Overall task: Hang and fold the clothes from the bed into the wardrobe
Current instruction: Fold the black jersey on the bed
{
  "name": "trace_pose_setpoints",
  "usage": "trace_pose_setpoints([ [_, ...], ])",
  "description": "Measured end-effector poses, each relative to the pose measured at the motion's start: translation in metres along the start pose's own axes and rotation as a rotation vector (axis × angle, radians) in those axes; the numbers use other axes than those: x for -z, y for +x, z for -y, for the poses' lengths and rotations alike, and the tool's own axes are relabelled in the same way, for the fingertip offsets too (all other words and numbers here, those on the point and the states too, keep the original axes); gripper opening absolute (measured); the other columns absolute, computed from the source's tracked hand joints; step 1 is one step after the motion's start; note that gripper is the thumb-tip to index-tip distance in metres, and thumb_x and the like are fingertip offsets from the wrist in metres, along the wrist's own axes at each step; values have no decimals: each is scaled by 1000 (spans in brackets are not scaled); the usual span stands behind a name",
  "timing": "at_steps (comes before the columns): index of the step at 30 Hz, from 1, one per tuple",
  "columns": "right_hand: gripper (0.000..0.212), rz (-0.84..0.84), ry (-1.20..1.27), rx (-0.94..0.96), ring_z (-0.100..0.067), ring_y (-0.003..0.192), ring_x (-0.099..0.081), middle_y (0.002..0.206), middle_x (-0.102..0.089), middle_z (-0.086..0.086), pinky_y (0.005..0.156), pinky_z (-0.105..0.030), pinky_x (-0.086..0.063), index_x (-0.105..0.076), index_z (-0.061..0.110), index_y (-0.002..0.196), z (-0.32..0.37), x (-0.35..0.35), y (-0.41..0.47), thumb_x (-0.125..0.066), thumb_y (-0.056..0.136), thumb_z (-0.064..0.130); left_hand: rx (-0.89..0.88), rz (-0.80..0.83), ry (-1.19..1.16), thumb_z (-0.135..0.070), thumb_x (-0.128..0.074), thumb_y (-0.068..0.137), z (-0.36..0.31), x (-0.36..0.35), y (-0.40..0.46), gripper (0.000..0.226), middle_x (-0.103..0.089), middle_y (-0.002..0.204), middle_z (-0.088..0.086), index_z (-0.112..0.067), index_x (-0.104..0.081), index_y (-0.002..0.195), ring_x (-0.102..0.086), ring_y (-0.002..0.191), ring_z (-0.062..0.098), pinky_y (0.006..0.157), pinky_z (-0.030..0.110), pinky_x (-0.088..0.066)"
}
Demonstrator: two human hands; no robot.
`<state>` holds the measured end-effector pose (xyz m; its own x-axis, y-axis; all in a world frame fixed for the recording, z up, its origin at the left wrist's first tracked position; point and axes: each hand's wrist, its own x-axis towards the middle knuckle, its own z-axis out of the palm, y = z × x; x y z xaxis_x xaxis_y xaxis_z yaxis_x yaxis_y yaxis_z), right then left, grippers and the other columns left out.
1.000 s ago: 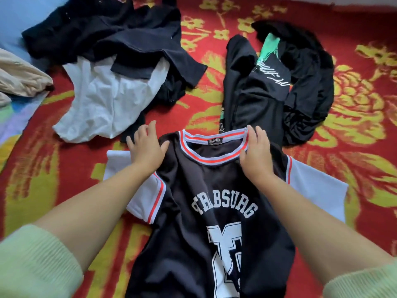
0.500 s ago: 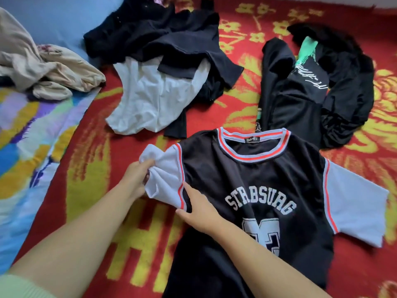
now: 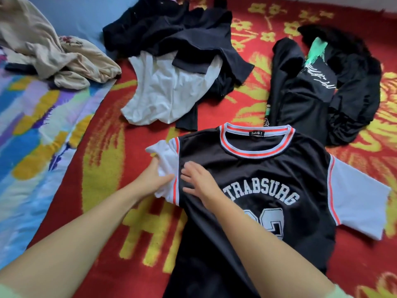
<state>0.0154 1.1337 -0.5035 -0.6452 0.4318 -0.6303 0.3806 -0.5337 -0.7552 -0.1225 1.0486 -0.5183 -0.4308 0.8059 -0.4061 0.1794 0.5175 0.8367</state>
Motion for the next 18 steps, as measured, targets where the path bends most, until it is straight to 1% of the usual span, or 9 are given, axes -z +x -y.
trace_pose_setpoints([
  [2,52,51,65,-51,-13,119,-53,127,-54,4,99,-44,-46,-38,20,137,12,14,0,-52,93,45,-81,98,60,-18,-54,79,-6,-20,-4,84,-34,145,-2,-17,-10,150,-38,131,10,99,10,-35],
  [3,53,72,32,-42,-10,110,-57,124,-57,4,92,-39,-51,-39,21,137,17,19,0,-56,92,43,-76,136,62,-21,-55,77,-11,-31,-7,85,-41,142,0,-24,-9,150,-46,124,12,101,20,-40],
  [5,29,-18,-185,74,-6,81,-60,96,-62,2,70,-25,-52,-55,14,114,26,28,4,-60,89,26,-65,189,50,-22,-60,79,-23,-52,-8,69,-60,117,4,-31,-28,139,-59,95,14,89,33,-49],
  [6,23,-162,-319,138,-8,76,-57,87,-60,2,68,-26,-48,-58,10,108,30,35,8,-57,86,19,-100,206,61,-19,-60,80,-31,-61,-8,58,-63,112,4,-27,-40,134,-59,91,12,87,32,-49],
  [7,25,-325,-403,170,-11,79,-55,88,-58,3,72,-28,-46,-58,9,110,32,48,13,-53,86,15,-137,196,69,-13,-57,81,-37,-67,-6,50,-64,113,3,-20,-50,130,-58,93,10,88,27,-48],
  [9,41,-567,-254,158,-15,93,-55,98,-58,3,88,-33,-46,-46,10,130,38,80,18,-52,90,14,-135,89,48,5,-47,83,-44,-70,1,40,-66,110,6,-9,-62,118,-59,92,9,86,21,-45],
  [12,66,-568,-29,10,-20,105,-56,120,-56,-5,98,-43,-47,-22,19,146,26,118,15,-58,91,25,-35,-181,63,12,-39,81,-34,-56,19,41,-65,92,5,-10,-66,103,-60,86,18,79,26,-45],
  [15,73,-386,-286,-155,-25,108,-55,129,-53,-10,89,-33,-46,-15,14,149,0,114,2,-59,92,29,10,-345,249,12,-39,80,-23,-40,37,49,-59,109,9,-6,-58,121,-56,107,30,87,33,-44],
  [18,61,-434,-325,-195,-28,105,-55,121,-55,-11,82,-33,-42,-28,6,139,-26,107,8,-58,91,28,-124,-260,414,11,-44,80,-29,-39,63,58,-47,139,15,-5,-45,136,-42,128,31,106,33,-31],
])
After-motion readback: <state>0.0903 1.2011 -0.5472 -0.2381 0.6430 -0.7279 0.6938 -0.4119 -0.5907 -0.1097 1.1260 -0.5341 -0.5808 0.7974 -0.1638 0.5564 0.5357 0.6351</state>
